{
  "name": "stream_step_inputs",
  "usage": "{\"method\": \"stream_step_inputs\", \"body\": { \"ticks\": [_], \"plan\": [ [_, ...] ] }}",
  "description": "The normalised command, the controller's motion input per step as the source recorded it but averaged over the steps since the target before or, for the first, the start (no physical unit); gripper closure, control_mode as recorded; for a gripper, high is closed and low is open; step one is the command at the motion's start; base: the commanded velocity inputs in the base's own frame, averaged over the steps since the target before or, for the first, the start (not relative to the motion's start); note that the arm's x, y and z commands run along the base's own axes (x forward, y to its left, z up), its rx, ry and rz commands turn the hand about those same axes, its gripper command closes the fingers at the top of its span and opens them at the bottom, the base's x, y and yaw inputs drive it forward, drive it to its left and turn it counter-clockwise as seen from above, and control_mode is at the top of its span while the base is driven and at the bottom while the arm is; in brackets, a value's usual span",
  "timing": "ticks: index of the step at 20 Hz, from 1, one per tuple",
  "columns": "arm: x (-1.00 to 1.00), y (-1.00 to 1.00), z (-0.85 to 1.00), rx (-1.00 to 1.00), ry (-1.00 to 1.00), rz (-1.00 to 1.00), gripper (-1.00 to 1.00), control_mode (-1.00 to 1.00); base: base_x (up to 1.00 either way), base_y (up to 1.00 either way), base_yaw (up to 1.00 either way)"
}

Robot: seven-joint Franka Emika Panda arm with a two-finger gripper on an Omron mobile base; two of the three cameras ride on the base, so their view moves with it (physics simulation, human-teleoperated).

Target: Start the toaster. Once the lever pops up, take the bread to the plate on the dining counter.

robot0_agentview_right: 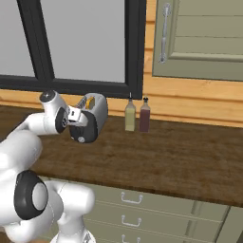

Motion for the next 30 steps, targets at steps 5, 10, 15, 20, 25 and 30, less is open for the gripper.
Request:
{"method": "stream_step_inputs", "body": {
  "ticks": [5,10,15,20,25,30],
  "plan": [
    [0.39,0.0,-0.1,0.0,0.0,0.0,-1.0,-1.0,0.0,0.0,0.0],
    [0.27,0.0,-0.16,0.0,0.0,0.0,-1.0,-1.0,0.0,0.0,0.0],
    [0.21,0.0,-0.2,0.0,0.0,0.0,-1.0,-1.0,0.0,0.0,0.0],
    [0.22,0.02,-0.03,0.0,0.0,0.0,-1.0,-1.0,0.0,0.0,0.0],
    [0.18,0.02,-0.09,0.0,0.0,0.0,-1.0,-1.0,0.0,0.0,0.0],
    [0.0,0.0,-0.29,0.0,0.0,0.0,-1.0,-1.0,0.0,0.0,0.0]
  ]
}}
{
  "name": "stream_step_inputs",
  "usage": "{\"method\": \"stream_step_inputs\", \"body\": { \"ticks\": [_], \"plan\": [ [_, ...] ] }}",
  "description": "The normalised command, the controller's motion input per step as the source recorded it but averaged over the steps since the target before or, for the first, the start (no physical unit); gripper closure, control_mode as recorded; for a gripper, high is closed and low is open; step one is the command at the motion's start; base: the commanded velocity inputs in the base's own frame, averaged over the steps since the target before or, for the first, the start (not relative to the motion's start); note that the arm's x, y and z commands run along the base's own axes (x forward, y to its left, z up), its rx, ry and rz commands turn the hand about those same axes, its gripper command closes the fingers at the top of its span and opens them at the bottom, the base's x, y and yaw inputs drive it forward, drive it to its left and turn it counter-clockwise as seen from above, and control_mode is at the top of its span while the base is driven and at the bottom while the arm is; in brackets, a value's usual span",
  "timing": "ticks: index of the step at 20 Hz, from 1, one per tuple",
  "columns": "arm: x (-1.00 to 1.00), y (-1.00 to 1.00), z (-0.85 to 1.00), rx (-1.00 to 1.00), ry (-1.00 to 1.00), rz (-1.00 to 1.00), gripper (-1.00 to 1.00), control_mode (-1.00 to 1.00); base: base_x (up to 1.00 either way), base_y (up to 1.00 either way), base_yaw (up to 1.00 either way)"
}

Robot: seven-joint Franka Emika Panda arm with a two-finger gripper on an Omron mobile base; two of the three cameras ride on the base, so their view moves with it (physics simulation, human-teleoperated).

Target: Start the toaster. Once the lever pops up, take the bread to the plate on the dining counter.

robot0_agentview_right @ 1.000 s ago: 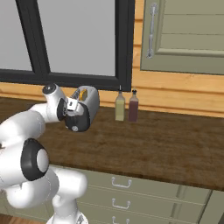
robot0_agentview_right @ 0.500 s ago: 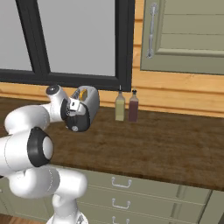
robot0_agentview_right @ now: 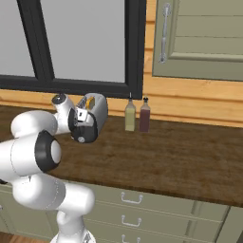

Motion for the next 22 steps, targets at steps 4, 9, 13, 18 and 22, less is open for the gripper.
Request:
{"method": "stream_step_inputs", "body": {
  "ticks": [4,9,13,18,22],
  "plan": [
    [0.0,0.0,-0.06,0.0,0.0,0.0,-1.0,-1.0,0.0,0.0,0.0],
    [0.0,0.0,0.02,0.0,0.0,0.0,-1.0,-1.0,0.0,0.0,0.0],
    [0.0,0.0,0.02,0.0,0.0,0.0,-1.0,-1.0,0.0,0.0,0.0],
    [0.0,0.0,0.04,0.0,0.0,0.0,-1.0,-1.0,0.0,0.0,0.0],
    [0.0,0.0,0.06,0.0,0.0,0.0,-1.0,-1.0,0.0,0.0,0.0]
  ]
}}
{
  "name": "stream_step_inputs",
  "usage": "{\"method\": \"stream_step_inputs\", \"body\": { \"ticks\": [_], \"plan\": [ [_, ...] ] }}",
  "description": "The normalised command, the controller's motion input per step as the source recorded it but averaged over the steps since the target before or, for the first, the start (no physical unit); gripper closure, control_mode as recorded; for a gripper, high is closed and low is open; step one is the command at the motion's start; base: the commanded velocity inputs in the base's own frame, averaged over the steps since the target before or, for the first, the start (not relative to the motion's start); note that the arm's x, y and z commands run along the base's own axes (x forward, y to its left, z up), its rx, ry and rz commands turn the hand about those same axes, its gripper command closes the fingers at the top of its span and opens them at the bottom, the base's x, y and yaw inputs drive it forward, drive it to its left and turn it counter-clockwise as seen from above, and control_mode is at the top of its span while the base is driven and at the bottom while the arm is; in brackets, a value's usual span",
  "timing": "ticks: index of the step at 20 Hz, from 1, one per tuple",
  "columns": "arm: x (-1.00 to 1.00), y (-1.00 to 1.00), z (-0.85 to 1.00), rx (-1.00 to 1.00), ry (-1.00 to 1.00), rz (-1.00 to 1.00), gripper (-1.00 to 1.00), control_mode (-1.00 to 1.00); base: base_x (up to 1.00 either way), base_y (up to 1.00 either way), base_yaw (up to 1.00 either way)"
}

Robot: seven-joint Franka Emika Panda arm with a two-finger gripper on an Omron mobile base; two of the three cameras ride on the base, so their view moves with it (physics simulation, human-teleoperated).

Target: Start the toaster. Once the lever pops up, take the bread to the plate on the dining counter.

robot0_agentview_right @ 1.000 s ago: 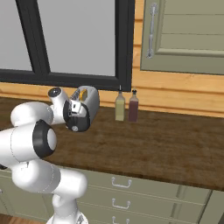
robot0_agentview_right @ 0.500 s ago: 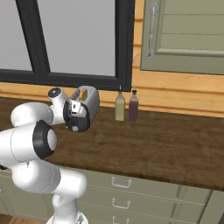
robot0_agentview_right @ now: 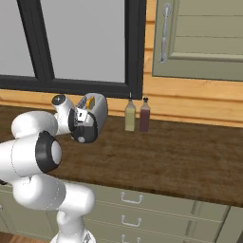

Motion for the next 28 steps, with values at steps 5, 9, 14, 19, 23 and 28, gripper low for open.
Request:
{"method": "stream_step_inputs", "body": {
  "ticks": [5,9,14,19,23,28],
  "plan": [
    [0.0,0.0,0.05,0.0,0.0,0.0,-1.0,-1.0,0.0,0.0,0.0],
    [0.0,0.0,0.0,0.0,0.0,0.0,1.0,-1.0,0.0,0.0,0.0],
    [0.0,0.0,0.0,0.0,0.0,0.0,1.0,-1.0,0.0,0.0,0.0],
    [0.0,0.0,0.0,0.0,0.0,0.0,1.0,-1.0,0.0,0.0,0.0],
    [0.0,0.0,-0.22,-0.01,0.01,0.0,1.0,-1.0,0.0,0.0,0.0],
    [0.0,0.0,-0.36,-0.02,0.02,0.0,1.0,-1.0,0.0,0.0,0.0]
  ]
}}
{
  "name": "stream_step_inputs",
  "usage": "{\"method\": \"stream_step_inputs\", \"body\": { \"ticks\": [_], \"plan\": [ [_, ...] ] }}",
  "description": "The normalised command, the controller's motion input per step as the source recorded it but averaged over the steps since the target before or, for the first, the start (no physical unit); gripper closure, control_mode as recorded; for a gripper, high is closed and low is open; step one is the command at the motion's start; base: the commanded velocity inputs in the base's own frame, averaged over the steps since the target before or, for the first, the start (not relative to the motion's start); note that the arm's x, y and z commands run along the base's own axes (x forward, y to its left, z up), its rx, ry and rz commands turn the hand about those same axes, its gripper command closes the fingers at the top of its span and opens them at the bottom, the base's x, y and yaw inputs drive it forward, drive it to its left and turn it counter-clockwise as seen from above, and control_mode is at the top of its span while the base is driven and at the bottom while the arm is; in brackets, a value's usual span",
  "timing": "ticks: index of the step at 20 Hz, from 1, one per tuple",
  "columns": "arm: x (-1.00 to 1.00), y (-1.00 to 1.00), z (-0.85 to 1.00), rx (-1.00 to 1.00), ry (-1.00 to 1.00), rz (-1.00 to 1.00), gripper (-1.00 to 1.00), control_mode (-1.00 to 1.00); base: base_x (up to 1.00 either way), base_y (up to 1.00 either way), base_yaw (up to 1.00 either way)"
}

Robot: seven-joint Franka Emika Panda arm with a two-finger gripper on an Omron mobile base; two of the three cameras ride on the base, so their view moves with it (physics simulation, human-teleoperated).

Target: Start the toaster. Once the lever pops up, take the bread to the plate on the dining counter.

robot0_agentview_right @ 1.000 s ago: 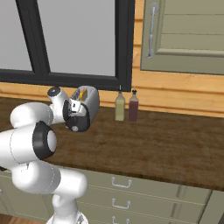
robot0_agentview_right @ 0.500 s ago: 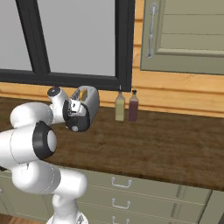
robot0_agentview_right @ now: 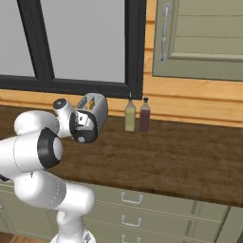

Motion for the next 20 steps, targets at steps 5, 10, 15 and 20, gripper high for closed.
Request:
{"method": "stream_step_inputs", "body": {
  "ticks": [5,10,15,20],
  "plan": [
    [0.0,0.0,-0.52,-0.05,0.03,0.0,1.0,-1.0,0.0,0.0,0.0],
    [0.0,0.0,-0.64,-0.08,0.03,0.0,1.0,-1.0,0.0,0.0,0.0],
    [0.0,0.0,-0.4,-0.04,0.02,0.0,1.0,-1.0,0.0,0.0,0.0],
    [-0.07,0.0,0.01,-0.02,-0.03,0.0,1.0,-1.0,0.0,0.0,0.0]
  ]
}}
